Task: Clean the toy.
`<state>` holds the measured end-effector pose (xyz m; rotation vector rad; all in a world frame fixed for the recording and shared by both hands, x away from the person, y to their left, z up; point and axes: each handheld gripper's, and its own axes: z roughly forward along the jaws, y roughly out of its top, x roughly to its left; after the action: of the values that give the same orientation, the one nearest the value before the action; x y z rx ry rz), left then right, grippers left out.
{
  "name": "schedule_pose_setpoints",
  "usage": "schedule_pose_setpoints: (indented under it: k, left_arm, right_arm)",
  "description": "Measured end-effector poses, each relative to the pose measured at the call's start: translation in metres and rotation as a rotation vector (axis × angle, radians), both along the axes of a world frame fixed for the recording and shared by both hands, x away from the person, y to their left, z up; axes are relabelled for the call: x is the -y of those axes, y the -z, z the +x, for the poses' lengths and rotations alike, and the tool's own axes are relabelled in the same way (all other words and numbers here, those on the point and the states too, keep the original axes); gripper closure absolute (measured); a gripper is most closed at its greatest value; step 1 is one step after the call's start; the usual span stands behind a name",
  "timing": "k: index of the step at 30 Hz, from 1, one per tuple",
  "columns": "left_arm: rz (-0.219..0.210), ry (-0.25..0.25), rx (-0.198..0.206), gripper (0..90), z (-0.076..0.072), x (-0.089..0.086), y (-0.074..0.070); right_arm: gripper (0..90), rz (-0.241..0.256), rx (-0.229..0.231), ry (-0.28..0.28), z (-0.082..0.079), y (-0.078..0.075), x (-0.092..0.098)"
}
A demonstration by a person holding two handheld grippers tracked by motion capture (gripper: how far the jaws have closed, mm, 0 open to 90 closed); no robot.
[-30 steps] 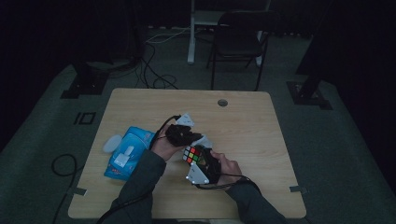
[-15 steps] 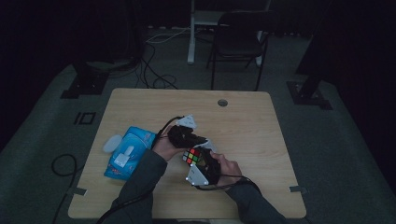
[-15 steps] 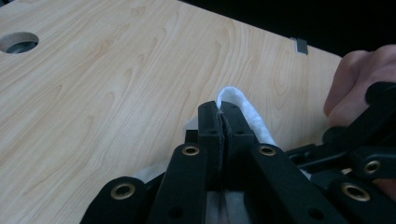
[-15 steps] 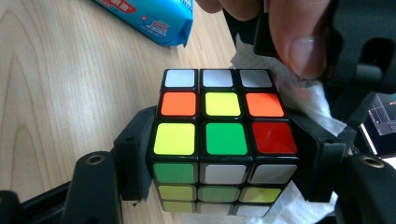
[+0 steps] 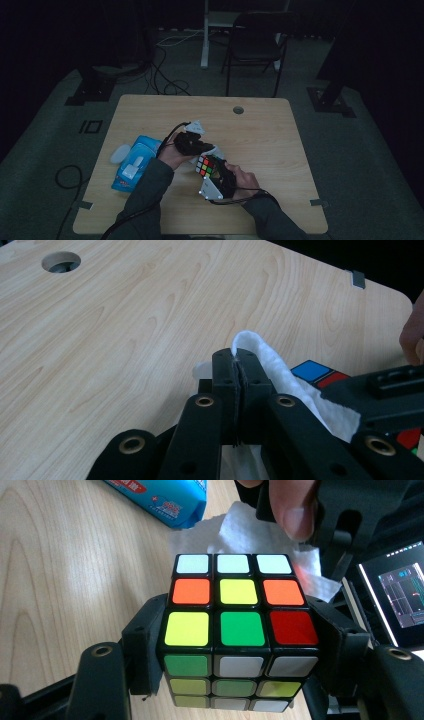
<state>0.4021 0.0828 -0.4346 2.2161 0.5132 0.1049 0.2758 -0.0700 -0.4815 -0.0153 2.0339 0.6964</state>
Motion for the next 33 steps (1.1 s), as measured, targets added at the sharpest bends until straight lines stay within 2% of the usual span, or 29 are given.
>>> schedule_pose_setpoints:
  k: [5,8,11,13,14,19,23,24,27,28,29,30,33]
  left_arm:
    - [-0.01,0.021,-0.008,89.3,-0.001,0.005,-0.001]
    - [0.008,0.044,-0.009,89.3,-0.003,0.012,-0.002]
    - [0.009,0.058,-0.014,89.2,-0.003,0.014,-0.003]
    - [-0.002,0.071,-0.019,89.2,-0.003,0.016,-0.003]
    - [-0.021,0.09,-0.027,89.3,-0.004,0.017,-0.003]
    - [-0.034,0.106,-0.037,89.2,-0.004,0.015,-0.003]
    - [-0.016,0.087,-0.025,89.2,-0.003,0.012,-0.003]
    - [-0.021,0.058,-0.023,89.2,-0.002,0.008,-0.002]
    - [-0.02,0.043,-0.018,89.2,-0.001,0.005,-0.001]
    - [-0.025,0.014,-0.012,89.1,0.0,0.001,0.0]
    - [-0.025,0.014,-0.012,89.1,0.0,0.001,0.0]
    - [-0.031,-0.01,-0.01,89.1,0.0,-0.003,0.001]
    - [-0.044,-0.026,-0.006,89.1,-0.001,-0.009,0.001]
  right_arm:
    - [34.1,0.004,0.004,-0.004,0.0,-0.002,-0.001]
    - [34.1,0.007,0.007,-0.006,0.0,-0.002,-0.003]
    - [34.1,0.005,0.009,-0.008,-0.001,-0.002,-0.003]
    - [34.1,0.006,0.008,-0.007,-0.001,-0.002,-0.003]
    - [34.1,0.006,0.008,-0.009,-0.001,-0.002,-0.002]
    - [34.1,0.012,0.011,-0.012,-0.002,-0.002,0.0]
    - [34.1,0.021,-0.001,-0.01,0.0,-0.002,0.001]
    - [34.1,0.024,-0.001,-0.006,0.0,-0.003,0.002]
    - [34.0,0.033,-0.014,-0.006,0.0,-0.004,0.003]
    - [34.0,0.046,-0.027,-0.002,0.001,-0.004,0.004]
    - [34.0,0.046,-0.027,-0.002,0.001,-0.004,0.004]
    - [34.1,0.063,-0.039,0.004,0.001,-0.004,0.005]
    - [34.1,0.083,-0.048,0.006,0.002,-0.004,0.006]
